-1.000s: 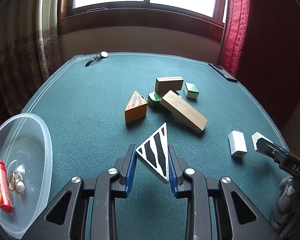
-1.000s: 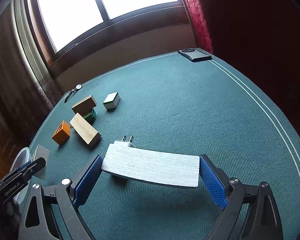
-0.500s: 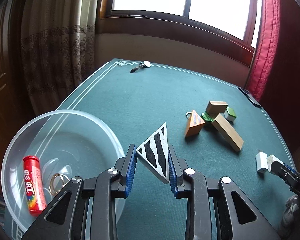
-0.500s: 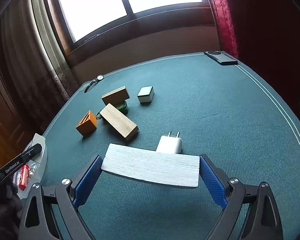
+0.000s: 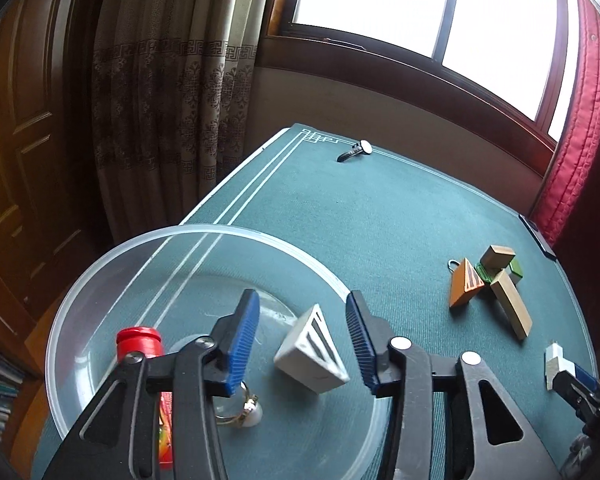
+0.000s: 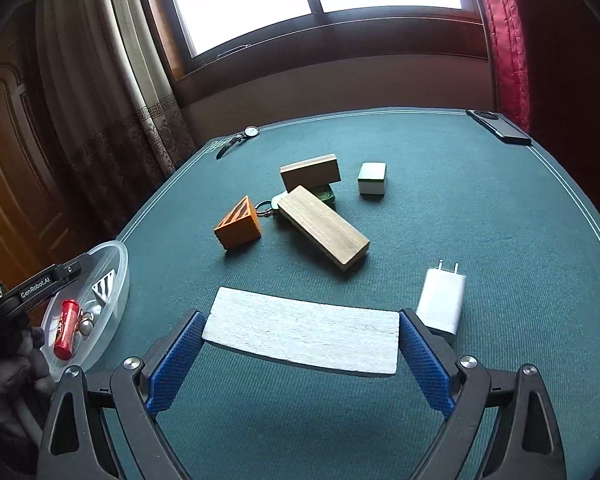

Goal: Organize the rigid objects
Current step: 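Carry both blocks to the bowl and open the left tool over it, then lower the white-grey plank into the bowl and open the right tool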

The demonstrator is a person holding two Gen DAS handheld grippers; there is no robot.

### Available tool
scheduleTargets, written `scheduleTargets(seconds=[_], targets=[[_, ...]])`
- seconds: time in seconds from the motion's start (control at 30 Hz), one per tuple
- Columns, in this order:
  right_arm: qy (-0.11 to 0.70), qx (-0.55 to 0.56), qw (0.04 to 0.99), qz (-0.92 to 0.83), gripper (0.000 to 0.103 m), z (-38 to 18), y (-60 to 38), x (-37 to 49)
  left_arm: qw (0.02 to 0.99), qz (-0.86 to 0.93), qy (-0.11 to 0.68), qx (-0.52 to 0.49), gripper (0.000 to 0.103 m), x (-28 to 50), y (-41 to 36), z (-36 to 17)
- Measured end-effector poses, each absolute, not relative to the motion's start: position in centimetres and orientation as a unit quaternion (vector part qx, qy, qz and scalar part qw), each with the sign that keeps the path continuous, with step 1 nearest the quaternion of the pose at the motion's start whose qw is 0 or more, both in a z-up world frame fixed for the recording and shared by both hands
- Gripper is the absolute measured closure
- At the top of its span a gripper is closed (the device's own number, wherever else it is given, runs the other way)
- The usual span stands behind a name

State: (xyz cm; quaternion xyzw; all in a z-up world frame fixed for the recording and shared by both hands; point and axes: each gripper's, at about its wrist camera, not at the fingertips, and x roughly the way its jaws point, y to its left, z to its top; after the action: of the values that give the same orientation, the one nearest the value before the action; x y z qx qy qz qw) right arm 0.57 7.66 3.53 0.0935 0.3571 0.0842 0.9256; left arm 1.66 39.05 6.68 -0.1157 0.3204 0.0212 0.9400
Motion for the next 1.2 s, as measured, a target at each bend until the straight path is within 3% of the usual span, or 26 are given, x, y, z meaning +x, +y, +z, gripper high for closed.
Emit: scheduleTargets(seconds=[0.03,0.73,0.97,1.07,1.2], targets=[[0.357,0.089,0.926,0.091,0.006,3.6,8.2,0.6,0.941,0.026,0.316,-0.119,0.042,1.5,39.5,6.8],[0.333,-0.028,0.896,0.293,0.006,5.7,23.8,1.6,0.942,0.091,0.286,-0.149,0.033,-1.6,46.6,7.7],[0.339,-0.041,0.88,0.331,0.006,4.9,27.0,2.0,0.94,0.102,0.285,-0.16,0.031,-1.8,47.7,7.6],[0.349,-0.034,0.872,0.342,0.006,4.5,27.8,2.3,0.938,0.107,0.286,-0.164,0.024,-1.8,47.8,7.5],[0.354,-0.024,0.87,0.343,0.005,4.2,27.7,2.5,0.938,0.108,0.285,-0.166,0.022,-1.8,47.9,7.5]])
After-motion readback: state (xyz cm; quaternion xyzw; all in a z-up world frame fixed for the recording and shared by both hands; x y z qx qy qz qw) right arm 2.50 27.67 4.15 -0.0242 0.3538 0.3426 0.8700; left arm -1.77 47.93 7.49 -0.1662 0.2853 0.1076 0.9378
